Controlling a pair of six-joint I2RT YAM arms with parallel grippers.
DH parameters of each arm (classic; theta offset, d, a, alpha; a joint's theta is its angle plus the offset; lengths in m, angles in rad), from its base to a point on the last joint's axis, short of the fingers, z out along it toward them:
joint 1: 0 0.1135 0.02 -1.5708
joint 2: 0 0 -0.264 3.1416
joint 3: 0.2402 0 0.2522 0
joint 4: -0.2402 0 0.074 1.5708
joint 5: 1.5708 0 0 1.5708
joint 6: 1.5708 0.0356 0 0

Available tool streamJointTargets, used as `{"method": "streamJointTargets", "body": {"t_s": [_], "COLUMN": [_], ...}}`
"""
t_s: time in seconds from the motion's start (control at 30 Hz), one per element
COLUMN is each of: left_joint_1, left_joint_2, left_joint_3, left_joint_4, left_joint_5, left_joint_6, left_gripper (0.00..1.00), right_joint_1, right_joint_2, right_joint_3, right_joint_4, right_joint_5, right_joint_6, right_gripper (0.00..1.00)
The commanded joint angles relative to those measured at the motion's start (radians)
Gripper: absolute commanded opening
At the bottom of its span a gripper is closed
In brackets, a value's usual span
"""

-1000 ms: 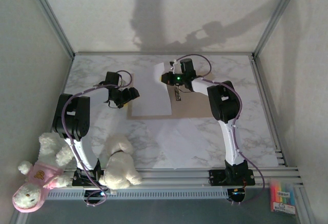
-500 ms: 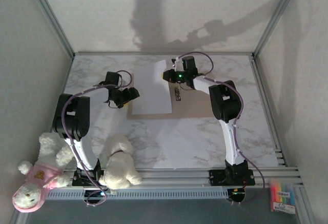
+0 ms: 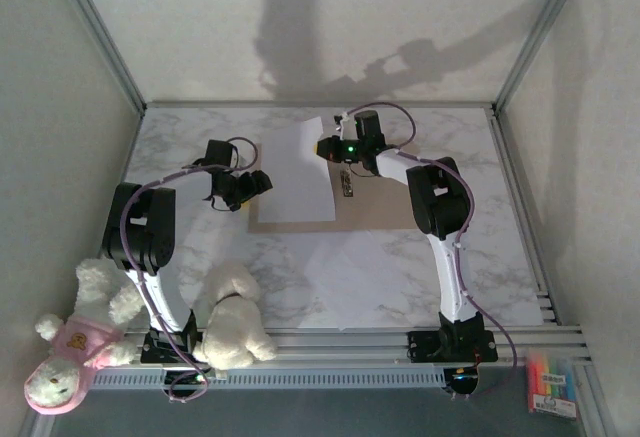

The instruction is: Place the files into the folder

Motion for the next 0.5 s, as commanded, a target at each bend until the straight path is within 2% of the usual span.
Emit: {"method": "streamJointTargets", "body": {"t_s": [0.0, 0.47], "left_joint_1": [-0.001, -0.001], "left_joint_2": [0.008, 0.005], "left_joint_3": [-0.020, -0.034], "left_joint_4": [-0.076, -0.068], "left_joint_5": [0.008, 0.008], "left_joint_6": [-0.010, -0.012], "left_gripper": [0.77, 0.78], "right_joint_1": [0.011, 0.028], "right_joint_2": [0.005, -0.009], "right_joint_3": [-0.031, -0.077], "right_joint_4": [0.060, 0.087], "right_joint_5": [-0.016, -0.030], "right_joint_6": [0.037, 0.032], "right_gripper": [0.01, 0.02]}}
